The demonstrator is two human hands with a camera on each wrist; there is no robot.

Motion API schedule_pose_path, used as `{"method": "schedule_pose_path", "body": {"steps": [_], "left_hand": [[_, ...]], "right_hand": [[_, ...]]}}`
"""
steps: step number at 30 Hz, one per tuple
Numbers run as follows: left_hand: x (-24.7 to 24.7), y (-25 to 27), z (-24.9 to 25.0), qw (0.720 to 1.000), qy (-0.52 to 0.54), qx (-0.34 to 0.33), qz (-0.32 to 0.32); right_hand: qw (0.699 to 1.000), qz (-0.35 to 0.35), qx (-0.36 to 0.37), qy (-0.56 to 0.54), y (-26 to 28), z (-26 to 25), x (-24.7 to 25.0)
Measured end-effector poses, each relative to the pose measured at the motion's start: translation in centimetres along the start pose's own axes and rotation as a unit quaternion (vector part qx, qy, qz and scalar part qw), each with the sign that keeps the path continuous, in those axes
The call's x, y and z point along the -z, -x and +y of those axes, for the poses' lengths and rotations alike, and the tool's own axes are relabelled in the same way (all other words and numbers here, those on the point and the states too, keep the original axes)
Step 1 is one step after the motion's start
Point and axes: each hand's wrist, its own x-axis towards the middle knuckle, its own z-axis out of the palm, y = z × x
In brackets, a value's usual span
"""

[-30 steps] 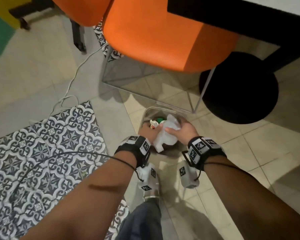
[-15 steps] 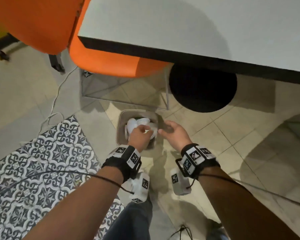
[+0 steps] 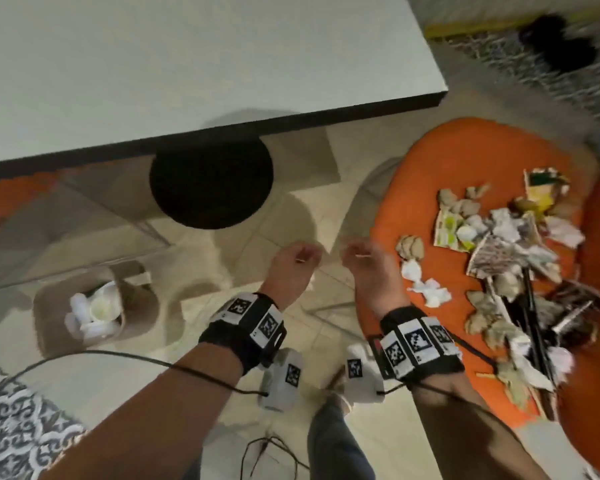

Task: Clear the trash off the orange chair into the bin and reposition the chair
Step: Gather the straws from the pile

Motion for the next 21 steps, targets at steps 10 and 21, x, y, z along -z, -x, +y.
{"method": "schedule_pose_path", "body": {"steps": [10,21], "left_hand": [[-17.6,-0.3,4.3,0.997,-0.045,0.018,-0.056],[-23.1,-6.9,5.9,0.936,-0.345,-0.060,-0.042]], "right_hand": [[0.988,0.135,-0.064,0.031,0.5,10.0,20.0],[0.926,0.249,-0.231,0.166,-4.7,16.6,27.2]]}}
